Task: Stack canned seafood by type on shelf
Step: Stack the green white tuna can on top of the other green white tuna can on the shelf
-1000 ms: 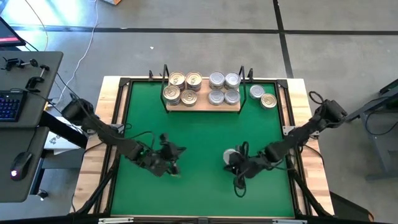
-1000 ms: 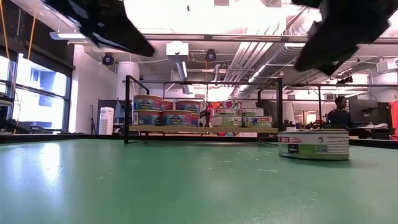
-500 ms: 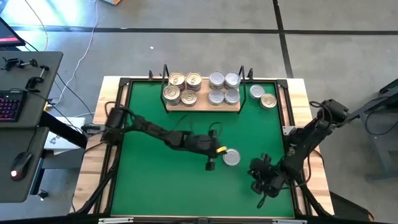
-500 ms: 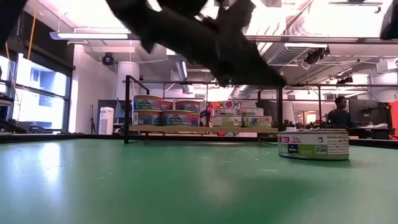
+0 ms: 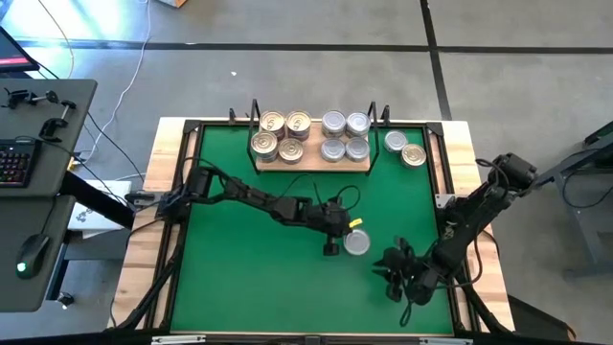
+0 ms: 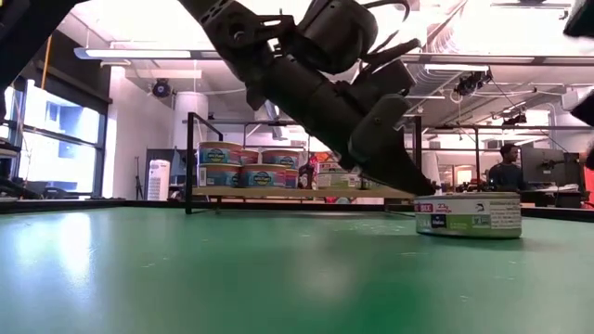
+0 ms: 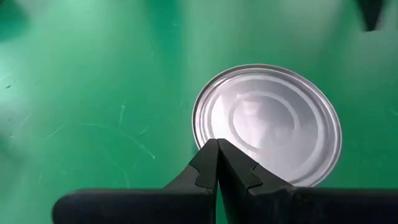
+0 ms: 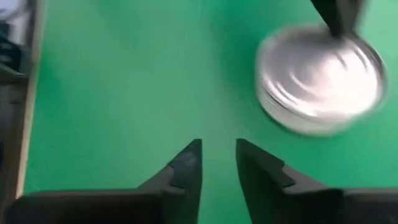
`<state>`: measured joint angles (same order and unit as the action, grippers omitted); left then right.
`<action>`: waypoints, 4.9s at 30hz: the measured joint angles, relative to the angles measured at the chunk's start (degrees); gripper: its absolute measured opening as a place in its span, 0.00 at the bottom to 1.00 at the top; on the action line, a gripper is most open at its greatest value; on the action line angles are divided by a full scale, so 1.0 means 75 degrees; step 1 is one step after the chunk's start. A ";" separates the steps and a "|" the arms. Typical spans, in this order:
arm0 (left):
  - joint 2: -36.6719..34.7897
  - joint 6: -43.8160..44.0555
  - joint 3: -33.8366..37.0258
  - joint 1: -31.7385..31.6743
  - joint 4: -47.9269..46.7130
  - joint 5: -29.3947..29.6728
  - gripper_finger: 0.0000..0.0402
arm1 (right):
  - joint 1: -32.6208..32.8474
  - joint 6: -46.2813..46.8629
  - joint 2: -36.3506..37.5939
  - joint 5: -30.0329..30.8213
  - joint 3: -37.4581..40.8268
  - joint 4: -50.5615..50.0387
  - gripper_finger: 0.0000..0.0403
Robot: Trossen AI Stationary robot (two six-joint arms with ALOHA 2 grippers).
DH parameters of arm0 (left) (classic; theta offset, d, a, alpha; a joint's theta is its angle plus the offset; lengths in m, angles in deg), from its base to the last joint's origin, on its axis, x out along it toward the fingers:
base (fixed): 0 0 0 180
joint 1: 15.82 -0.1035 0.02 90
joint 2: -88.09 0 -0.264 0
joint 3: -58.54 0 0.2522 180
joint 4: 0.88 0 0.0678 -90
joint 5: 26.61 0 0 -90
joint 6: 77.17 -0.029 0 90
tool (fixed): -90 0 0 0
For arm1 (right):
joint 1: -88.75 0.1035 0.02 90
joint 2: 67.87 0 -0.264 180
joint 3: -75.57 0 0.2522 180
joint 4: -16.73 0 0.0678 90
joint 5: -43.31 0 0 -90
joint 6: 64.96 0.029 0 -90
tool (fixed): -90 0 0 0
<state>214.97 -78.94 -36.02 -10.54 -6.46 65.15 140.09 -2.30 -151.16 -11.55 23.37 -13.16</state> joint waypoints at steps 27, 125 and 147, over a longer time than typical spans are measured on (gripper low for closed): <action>-0.0009 -0.0823 0.0008 -0.0064 -0.0287 -0.0061 0.00 | -0.0852 -0.6392 -0.0379 0.0266 -0.0714 -0.0608 0.52; 0.0576 -0.0983 0.0032 -0.0569 0.1130 -0.0997 0.00 | -0.1164 -0.5430 -0.1198 0.0693 -0.0938 -0.1058 0.60; 0.0594 -0.1178 0.0047 -0.0767 0.1059 -0.1364 0.00 | -0.1199 -0.6202 -0.1204 0.0920 -0.0638 -0.1276 0.60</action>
<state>219.42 -87.78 -35.67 -16.29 1.48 54.91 131.10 -48.82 -160.19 -4.65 18.58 -22.73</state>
